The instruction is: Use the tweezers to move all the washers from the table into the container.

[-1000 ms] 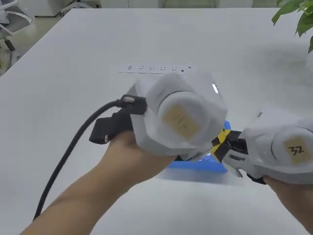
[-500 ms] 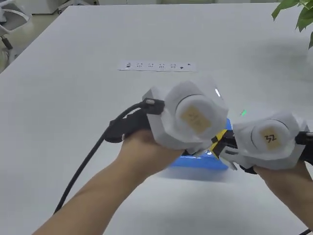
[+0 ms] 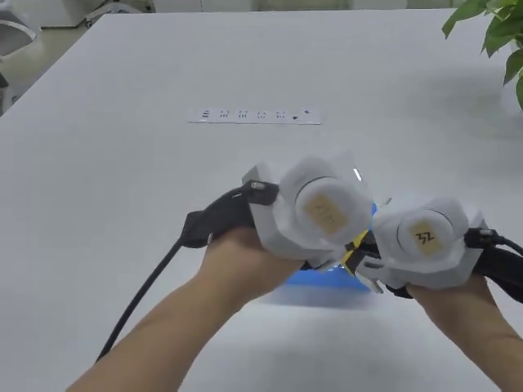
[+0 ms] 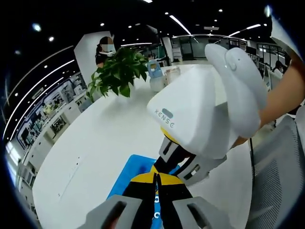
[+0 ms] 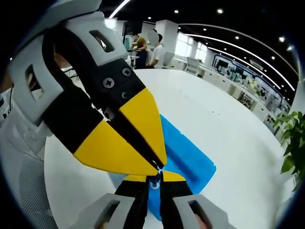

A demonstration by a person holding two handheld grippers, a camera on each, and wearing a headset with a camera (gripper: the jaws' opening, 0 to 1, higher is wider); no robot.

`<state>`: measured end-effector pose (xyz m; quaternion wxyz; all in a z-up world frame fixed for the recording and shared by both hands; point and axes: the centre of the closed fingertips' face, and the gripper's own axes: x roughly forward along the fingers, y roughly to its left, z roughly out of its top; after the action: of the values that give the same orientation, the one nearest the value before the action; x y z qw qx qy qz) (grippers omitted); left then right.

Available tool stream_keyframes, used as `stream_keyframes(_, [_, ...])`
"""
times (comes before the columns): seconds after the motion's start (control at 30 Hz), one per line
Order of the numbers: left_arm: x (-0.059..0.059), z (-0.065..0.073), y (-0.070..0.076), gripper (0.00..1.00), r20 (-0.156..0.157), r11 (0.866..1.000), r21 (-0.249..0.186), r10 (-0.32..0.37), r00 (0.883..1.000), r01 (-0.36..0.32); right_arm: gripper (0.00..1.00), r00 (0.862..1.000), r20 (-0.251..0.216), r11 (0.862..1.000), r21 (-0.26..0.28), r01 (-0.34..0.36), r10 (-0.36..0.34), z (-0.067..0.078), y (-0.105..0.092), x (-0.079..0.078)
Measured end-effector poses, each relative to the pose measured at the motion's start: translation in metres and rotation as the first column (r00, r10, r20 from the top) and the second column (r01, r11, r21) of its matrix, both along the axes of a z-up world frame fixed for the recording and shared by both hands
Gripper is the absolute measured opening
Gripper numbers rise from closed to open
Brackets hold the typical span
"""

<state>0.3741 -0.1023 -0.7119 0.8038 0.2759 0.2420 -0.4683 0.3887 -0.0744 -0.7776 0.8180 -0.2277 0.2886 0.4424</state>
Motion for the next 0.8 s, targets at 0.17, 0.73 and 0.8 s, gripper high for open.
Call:
stream_keyframes(0.17, [-0.005,0.002,0.001,0.00,0.008,0.999,0.027,-0.023,1.000,0.023,0.05,1.000,-0.010,1.000,0.000,0.008,-0.008,0.003,0.001,-0.002])
stream_keyframes(0.73, [-0.068,0.072,0.007,0.00,0.108,0.996,-0.018,-0.090,0.990,0.093,0.09,0.991,0.133,0.994,0.110,0.013,-0.028,0.077,0.000,-0.053])
stream_keyframes(0.8, [-0.079,0.072,0.006,0.00,0.103,0.994,-0.029,-0.106,0.989,0.110,0.09,0.991,0.130,0.994,0.110,0.016,-0.030,0.079,-0.003,-0.062])
